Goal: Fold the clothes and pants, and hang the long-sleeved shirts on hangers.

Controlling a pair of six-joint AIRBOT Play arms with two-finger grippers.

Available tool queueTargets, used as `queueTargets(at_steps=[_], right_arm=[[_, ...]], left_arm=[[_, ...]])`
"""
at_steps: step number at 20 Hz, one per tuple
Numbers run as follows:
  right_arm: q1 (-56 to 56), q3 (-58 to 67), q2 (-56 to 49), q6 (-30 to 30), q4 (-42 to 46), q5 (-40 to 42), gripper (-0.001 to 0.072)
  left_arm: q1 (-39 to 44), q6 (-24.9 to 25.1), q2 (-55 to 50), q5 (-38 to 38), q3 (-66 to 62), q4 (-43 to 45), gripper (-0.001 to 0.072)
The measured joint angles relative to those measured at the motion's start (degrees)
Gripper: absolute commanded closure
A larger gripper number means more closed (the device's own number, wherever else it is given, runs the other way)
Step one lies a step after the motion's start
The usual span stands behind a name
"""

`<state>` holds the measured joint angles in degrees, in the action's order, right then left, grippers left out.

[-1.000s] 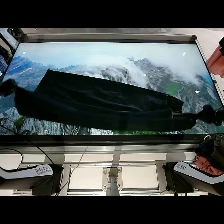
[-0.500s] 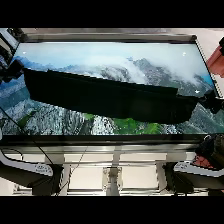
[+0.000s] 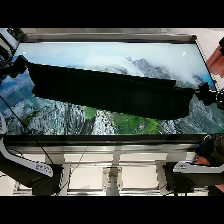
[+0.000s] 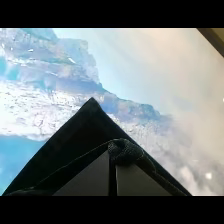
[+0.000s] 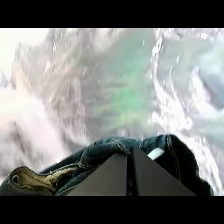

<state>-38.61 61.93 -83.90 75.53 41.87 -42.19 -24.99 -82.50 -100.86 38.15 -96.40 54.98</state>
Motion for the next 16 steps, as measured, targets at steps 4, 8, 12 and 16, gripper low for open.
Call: queueTargets(at_steps=[4, 8, 12, 16], right_arm=[[1.6, 0.0, -0.7, 1.2, -0.2, 5.25, 0.0697], [2.64, 0.0, -1.05, 1.62, -0.26, 8.59, 0.0696], [3.89, 0.0, -2.29, 1.73, -0.26, 10.29, 0.0694], [5.2, 0.13, -3.15, 1.84, -0.42, 11.96, 0.0695]], left_arm=[[1.53, 0.5, -2.64, -2.97, -1.09, -0.81, 0.0682], [2.64, 0.92, -5.18, -4.76, -2.54, -1.09, 0.0682], [2.99, 1.07, -6.45, -6.25, -3.02, -1.09, 0.0683], [3.02, 1.07, -7.1, -7.02, -3.19, -0.66, 0.0682]])
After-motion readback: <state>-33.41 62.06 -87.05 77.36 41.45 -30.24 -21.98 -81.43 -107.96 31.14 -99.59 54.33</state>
